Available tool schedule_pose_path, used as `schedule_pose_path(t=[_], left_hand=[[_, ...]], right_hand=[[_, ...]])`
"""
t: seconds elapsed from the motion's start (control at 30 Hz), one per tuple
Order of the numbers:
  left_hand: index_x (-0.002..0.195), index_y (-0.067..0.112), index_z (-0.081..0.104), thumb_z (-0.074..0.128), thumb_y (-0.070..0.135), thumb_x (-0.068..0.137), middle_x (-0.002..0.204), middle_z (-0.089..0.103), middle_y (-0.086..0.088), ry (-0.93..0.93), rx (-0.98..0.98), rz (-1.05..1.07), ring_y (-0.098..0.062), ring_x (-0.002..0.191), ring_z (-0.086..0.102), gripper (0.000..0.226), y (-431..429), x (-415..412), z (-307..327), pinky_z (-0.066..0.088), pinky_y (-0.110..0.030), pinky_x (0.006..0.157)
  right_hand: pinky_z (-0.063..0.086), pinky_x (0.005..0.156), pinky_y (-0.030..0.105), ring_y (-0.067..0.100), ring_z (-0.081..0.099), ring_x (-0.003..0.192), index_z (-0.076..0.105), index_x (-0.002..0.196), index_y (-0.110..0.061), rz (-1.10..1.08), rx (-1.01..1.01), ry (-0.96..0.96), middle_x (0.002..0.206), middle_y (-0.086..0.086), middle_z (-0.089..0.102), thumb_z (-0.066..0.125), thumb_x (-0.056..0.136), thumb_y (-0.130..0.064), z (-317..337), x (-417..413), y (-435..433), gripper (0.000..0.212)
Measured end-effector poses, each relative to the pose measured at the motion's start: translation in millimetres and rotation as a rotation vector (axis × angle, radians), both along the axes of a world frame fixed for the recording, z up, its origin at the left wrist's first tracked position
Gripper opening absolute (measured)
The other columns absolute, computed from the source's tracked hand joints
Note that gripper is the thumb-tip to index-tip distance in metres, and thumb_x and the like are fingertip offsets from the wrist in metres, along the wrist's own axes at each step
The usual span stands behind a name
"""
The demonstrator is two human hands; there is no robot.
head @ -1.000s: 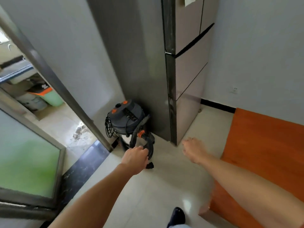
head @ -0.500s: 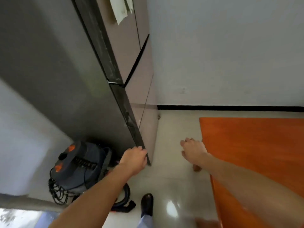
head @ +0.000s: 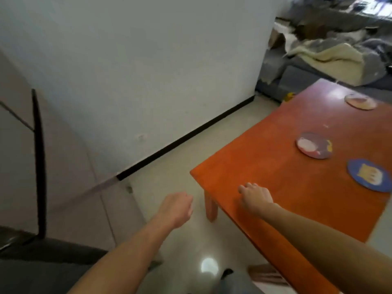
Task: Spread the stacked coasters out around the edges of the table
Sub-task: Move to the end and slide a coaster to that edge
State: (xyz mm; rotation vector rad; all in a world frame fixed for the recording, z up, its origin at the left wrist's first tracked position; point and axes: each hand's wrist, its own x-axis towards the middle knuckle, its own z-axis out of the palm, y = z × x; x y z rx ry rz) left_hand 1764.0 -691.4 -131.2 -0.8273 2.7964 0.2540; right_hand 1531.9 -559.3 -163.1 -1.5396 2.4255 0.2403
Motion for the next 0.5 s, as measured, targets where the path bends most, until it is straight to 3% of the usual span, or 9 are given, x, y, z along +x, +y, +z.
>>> schedule_pose_path(t=[0.23, 0.5], left_hand=[[0.098, 0.015, 0.056, 0.043, 0.031, 0.094, 0.103, 0.06, -0.009, -0.011, -0.031, -0.288, -0.031, 0.097, 0.059, 0.021, -20.4, -119.0, -5.0, 0.046, -0.041, 0.078], [0.101, 0.014, 0.056, 0.042, 0.03, 0.095, 0.106, 0.06, -0.01, -0.032, -0.037, -0.441, -0.03, 0.099, 0.058, 0.022, -44.6, -233.1, -23.1, 0.046, -0.041, 0.08]], right_hand=[[0.051, 0.086, 0.035, 0.022, 0.056, 0.108, 0.052, 0.127, -0.02, -0.28, -0.009, -0.039, 0.118, 0.004, 0.057, 0.05, 0.096, -0.035, -7.2, -89.2, 28.5, 0.034], [0.051, 0.076, 0.031, 0.017, 0.057, 0.093, 0.054, 0.116, -0.02, -0.513, 0.009, -0.097, 0.105, 0.002, 0.058, 0.053, 0.095, -0.034, -33.1, -175.6, 35.9, 0.026]])
